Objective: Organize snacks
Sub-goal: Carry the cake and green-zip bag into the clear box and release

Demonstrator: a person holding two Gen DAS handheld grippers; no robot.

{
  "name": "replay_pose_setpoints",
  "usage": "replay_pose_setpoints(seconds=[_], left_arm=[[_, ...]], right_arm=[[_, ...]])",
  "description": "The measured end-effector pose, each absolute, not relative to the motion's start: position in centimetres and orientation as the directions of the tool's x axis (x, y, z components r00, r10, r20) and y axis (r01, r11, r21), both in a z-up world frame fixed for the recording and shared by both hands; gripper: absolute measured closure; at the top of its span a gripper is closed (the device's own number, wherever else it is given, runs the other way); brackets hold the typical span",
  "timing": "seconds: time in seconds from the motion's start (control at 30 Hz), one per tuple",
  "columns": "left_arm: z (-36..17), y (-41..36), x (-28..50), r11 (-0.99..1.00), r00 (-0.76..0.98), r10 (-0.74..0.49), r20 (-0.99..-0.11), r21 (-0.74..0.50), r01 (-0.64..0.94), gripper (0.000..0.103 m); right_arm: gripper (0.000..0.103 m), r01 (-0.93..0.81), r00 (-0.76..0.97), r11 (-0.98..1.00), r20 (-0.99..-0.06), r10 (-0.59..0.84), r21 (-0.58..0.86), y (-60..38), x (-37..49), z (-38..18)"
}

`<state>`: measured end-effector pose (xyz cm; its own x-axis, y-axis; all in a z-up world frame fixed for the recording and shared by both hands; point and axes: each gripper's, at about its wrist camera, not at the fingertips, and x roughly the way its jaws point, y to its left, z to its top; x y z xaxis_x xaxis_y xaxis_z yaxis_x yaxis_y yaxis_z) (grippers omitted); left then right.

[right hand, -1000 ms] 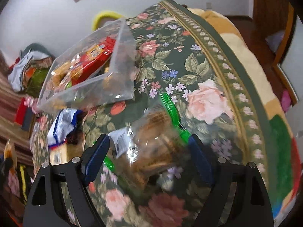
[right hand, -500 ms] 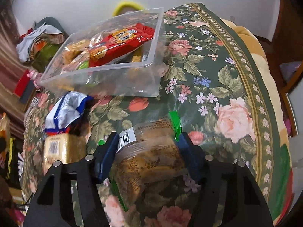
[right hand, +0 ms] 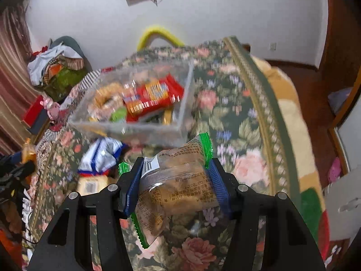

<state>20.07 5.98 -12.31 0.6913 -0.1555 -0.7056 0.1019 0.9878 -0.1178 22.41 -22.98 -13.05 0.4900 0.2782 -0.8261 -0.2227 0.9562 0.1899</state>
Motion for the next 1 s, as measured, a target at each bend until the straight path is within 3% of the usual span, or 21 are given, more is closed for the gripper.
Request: replay_pose_setpoints(seconds=[0.4,1.0], left_arm=[[-11.3,5.6,26.2,0.989,0.708,-0.147,-0.691,-0.126,0.083,0.024],[-15.7,5.3,35.6,0.986,0.667,-0.161,-0.728,-0.141,0.084,0.024]], right_arm=[[0.049,-0.258,0.583,0.948,-0.753,0.305,0.184,-19.6,27.0,-9.7],[0.048,-0.271,0.524,0.945,-0.795,0.304,0.183,-15.5,35.2,-14.2]])
